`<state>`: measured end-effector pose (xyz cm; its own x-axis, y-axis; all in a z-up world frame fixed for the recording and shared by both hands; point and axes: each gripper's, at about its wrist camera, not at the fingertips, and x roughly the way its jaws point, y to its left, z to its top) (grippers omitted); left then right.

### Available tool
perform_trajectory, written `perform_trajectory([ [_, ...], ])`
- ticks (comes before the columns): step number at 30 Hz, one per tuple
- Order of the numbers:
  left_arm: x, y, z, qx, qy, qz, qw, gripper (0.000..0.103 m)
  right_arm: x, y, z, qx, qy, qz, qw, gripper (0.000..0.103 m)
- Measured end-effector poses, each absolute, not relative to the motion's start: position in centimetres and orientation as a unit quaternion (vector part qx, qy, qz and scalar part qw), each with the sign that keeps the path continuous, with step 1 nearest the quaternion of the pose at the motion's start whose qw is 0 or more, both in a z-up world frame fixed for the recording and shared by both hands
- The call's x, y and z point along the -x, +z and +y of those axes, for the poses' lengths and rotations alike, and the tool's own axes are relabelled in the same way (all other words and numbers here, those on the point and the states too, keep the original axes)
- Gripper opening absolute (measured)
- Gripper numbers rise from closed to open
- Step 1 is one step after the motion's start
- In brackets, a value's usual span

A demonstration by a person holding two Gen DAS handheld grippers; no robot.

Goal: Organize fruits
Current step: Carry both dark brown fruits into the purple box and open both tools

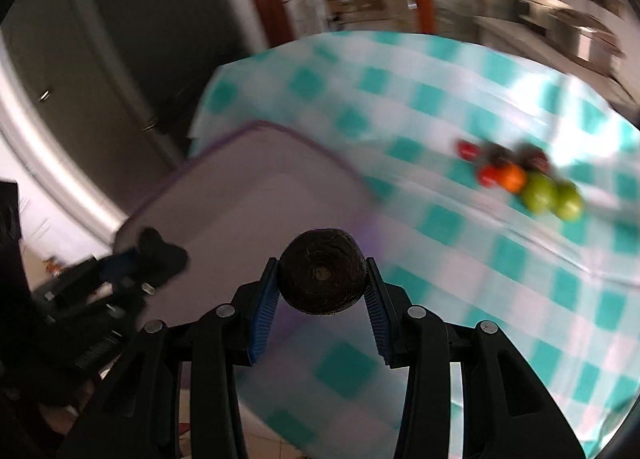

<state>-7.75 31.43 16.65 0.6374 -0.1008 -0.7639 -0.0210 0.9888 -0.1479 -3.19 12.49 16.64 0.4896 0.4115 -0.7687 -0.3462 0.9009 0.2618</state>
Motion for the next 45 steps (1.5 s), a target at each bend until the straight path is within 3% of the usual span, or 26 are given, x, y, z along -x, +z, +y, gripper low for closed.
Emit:
perform_trajectory([
  [9, 5.8, 12.1, 38.3, 0.128, 0.067, 0.512, 0.847, 0.039, -2.1, 14.1, 23.4, 0.031, 0.266, 0.522, 0.810, 0.041],
  [22, -1.7, 5.4, 40.3, 0.143, 0.141, 0.631, 0.749, 0.039, -11.0, 6.0, 27.4, 0.043, 0.250, 0.622, 0.740, 0.041],
  [32, -2.3, 3.4, 41.2, 0.153, 0.181, 0.644, 0.727, 0.040, -11.9, 3.6, 28.5, 0.067, 0.258, 0.639, 0.722, 0.042],
  [34, -2.3, 3.3, 41.4, 0.150, 0.193, 0.643, 0.725, 0.044, -12.1, 3.5, 28.9, 0.070, 0.257, 0.640, 0.720, 0.042],
  [36, -2.9, 3.2, 41.5, 0.149, 0.201, 0.641, 0.725, 0.059, -12.4, 3.0, 29.6, 0.071, 0.249, 0.648, 0.717, 0.043],
  [39, -2.7, 3.4, 41.7, 0.149, 0.206, 0.638, 0.727, 0.071, -12.5, 2.6, 29.7, 0.076, 0.244, 0.654, 0.712, 0.046],
  [41, -2.4, 3.9, 41.6, 0.153, 0.199, 0.632, 0.733, 0.078, -12.5, 2.9, 29.8, 0.082, 0.238, 0.655, 0.712, 0.062],
  [45, -0.9, 6.1, 41.3, 0.169, 0.172, 0.598, 0.764, 0.082, -11.1, 6.4, 29.1, 0.049, 0.243, 0.634, 0.732, 0.062],
])
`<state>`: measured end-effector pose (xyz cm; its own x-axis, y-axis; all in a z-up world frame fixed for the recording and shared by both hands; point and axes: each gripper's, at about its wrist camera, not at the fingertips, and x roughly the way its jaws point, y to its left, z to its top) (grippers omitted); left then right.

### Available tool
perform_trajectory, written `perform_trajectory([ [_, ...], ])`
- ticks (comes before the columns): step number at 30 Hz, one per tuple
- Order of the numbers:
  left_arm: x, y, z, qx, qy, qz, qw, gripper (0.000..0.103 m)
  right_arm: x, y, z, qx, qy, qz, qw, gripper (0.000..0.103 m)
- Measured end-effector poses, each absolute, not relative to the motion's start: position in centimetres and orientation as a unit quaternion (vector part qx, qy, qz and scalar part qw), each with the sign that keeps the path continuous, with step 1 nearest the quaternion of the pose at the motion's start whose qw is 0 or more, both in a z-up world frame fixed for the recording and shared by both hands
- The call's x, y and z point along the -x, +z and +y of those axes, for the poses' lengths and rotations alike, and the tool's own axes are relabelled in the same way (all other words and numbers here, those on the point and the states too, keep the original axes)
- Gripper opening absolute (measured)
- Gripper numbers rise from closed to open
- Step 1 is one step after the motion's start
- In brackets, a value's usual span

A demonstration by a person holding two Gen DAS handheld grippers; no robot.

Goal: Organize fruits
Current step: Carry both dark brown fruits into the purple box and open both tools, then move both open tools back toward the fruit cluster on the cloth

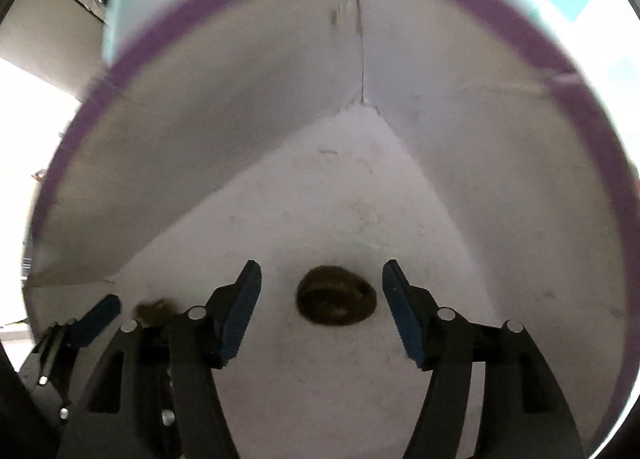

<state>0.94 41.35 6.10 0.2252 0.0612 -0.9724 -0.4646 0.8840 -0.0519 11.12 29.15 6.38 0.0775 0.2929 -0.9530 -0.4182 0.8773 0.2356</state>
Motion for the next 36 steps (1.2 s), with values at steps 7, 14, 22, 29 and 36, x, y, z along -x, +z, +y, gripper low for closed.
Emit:
perform_trajectory([
  [7, 4.0, 13.6, 40.8, 0.168, 0.166, 0.482, 0.843, 0.092, -6.1, 14.9, 24.3, -0.023, 0.277, 0.534, 0.798, 0.070],
  [14, 6.8, 19.7, 35.2, 0.093, 0.126, 0.342, 0.927, 0.101, -2.0, 19.5, 16.5, -0.085, 0.248, 0.411, 0.873, 0.081],
  [22, 5.0, 22.0, 26.1, 0.023, 0.029, 0.331, 0.943, 0.101, -1.8, 16.7, 2.4, -0.139, 0.082, 0.391, 0.906, 0.087],
  [29, 2.4, 18.7, 15.2, -0.003, -0.101, 0.383, 0.918, 0.101, -3.6, 11.2, -7.5, -0.077, 0.003, 0.428, 0.900, 0.087],
  [36, 0.7, 10.7, 6.0, -0.075, -0.127, 0.467, 0.872, 0.101, -7.1, 5.9, -10.8, 0.115, -0.013, 0.439, 0.891, 0.085],
])
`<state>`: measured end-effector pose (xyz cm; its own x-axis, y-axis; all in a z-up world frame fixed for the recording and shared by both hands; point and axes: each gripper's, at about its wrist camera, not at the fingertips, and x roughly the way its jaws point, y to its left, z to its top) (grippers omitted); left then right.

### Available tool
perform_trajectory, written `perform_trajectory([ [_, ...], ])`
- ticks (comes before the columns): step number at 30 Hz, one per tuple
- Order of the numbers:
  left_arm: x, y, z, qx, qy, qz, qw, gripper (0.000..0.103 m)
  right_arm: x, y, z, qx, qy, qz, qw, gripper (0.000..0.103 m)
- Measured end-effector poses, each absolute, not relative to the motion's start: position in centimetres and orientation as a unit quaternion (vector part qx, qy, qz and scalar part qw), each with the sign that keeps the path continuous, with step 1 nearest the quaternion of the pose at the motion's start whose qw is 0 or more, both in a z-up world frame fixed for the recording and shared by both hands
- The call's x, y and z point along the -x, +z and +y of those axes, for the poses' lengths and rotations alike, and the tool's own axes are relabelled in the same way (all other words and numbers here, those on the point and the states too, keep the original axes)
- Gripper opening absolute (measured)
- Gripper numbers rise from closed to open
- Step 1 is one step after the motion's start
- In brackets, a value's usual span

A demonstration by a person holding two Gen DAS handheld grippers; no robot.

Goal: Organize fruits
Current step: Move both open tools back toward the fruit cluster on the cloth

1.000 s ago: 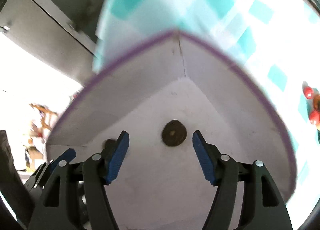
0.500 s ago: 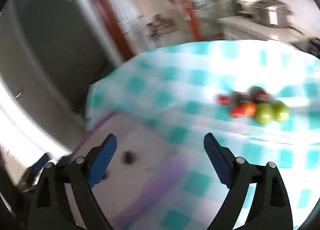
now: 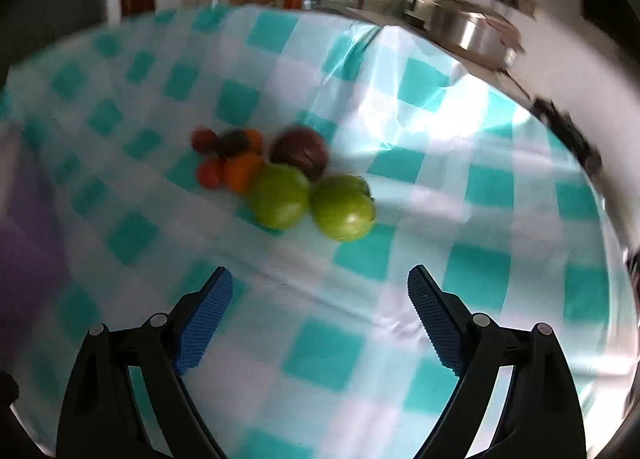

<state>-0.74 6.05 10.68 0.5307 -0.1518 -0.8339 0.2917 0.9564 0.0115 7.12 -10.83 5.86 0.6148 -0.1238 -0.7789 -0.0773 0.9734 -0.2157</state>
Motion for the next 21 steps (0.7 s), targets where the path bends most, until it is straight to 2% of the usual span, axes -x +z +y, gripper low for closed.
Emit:
perform_trajectory([
  [3, 0.2, 7.2, 4.4, -0.092, -0.117, 0.505, 0.850, 0.101, -9.1, 3.4, -11.2, 0.165, -0.009, 0.432, 0.887, 0.084],
  [8, -0.4, 4.5, 4.0, -0.096, -0.097, 0.542, 0.829, 0.101, -12.1, 1.3, -11.9, 0.150, 0.011, 0.446, 0.882, 0.081],
  [21, -3.9, 2.6, 5.6, -0.042, -0.041, 0.578, 0.814, 0.101, -16.6, -1.0, -15.6, 0.115, 0.076, 0.452, 0.881, 0.079],
])
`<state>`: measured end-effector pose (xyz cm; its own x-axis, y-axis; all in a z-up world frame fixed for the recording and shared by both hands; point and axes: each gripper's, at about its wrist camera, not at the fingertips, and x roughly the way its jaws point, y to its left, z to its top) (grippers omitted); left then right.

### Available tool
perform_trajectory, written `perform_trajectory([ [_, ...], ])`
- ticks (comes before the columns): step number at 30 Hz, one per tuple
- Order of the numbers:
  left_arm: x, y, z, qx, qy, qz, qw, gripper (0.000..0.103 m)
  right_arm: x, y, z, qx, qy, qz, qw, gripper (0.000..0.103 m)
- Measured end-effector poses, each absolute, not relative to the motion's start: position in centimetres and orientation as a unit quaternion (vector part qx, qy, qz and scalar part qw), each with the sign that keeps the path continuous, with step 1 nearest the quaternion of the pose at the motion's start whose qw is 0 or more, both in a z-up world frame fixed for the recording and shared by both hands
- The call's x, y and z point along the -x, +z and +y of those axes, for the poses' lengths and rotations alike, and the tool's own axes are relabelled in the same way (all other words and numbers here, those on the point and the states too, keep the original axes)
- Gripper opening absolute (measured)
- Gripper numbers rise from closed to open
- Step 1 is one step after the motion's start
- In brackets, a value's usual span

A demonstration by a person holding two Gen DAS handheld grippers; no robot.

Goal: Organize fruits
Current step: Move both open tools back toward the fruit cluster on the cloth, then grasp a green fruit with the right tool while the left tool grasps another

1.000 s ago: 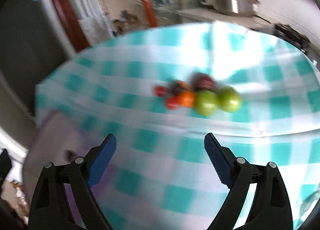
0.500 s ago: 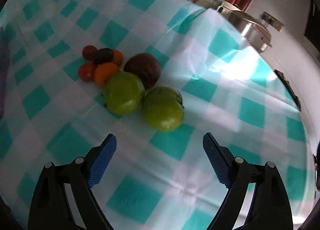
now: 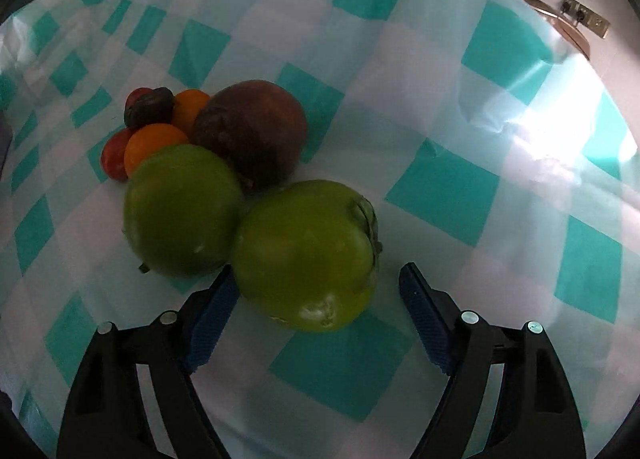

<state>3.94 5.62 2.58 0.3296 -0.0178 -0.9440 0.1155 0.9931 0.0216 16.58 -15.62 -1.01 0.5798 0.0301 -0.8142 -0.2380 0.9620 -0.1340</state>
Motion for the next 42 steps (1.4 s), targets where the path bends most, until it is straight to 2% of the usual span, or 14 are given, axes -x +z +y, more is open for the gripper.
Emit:
perform_trajectory([
  [4, -6.3, 2.2, 5.2, 0.000, -0.048, 0.588, 0.808, 0.101, -16.7, -1.1, -15.3, 0.145, 0.086, 0.434, 0.885, 0.082],
  [9, -9.6, 1.3, 7.1, 0.133, -0.005, 0.600, 0.789, 0.101, -16.7, -0.8, -14.4, 0.190, 0.089, 0.420, 0.883, 0.083],
  [10, -10.0, 1.2, 7.4, 0.144, 0.003, 0.600, 0.787, 0.101, -17.0, -0.8, -14.4, 0.194, 0.095, 0.418, 0.882, 0.080],
  [11, -10.3, 1.1, 7.5, 0.148, 0.008, 0.600, 0.786, 0.101, -16.8, -0.8, -14.0, 0.196, 0.104, 0.417, 0.882, 0.071],
  [13, -10.8, 1.2, 7.5, 0.147, 0.013, 0.596, 0.789, 0.101, -16.6, -0.9, -13.6, 0.201, 0.127, 0.410, 0.881, 0.062],
  [17, -11.8, 1.4, 6.6, 0.155, 0.006, 0.596, 0.788, 0.101, -16.3, -0.8, -14.0, 0.187, 0.130, 0.411, 0.883, 0.062],
  [23, -14.3, 2.2, 2.3, 0.146, -0.035, 0.584, 0.798, 0.101, -13.3, -0.7, -17.9, 0.041, 0.076, 0.446, 0.891, 0.061],
  [34, -20.9, 1.0, -5.1, 0.072, -0.069, 0.562, 0.821, 0.096, -4.9, -1.2, -18.4, 0.039, 0.092, 0.437, 0.894, 0.061],
  [35, -21.1, 1.0, -5.7, 0.055, -0.069, 0.557, 0.826, 0.092, -4.6, -1.2, -18.5, 0.033, 0.090, 0.438, 0.894, 0.061],
  [36, -21.3, 1.0, -6.3, 0.041, -0.067, 0.554, 0.829, 0.083, -4.6, -1.1, -18.6, 0.030, 0.089, 0.439, 0.894, 0.061],
  [38, -21.3, 1.1, -7.1, 0.011, -0.072, 0.545, 0.836, 0.077, -4.3, -0.9, -19.1, 0.023, 0.086, 0.440, 0.894, 0.061],
  [39, -21.0, 1.3, -7.3, 0.010, -0.094, 0.536, 0.839, 0.060, -4.2, -0.9, -19.3, 0.021, 0.084, 0.441, 0.893, 0.061],
  [42, -19.9, 1.5, -8.2, -0.012, -0.122, 0.529, 0.840, 0.059, -4.2, -0.9, -19.4, 0.010, 0.082, 0.443, 0.893, 0.061],
])
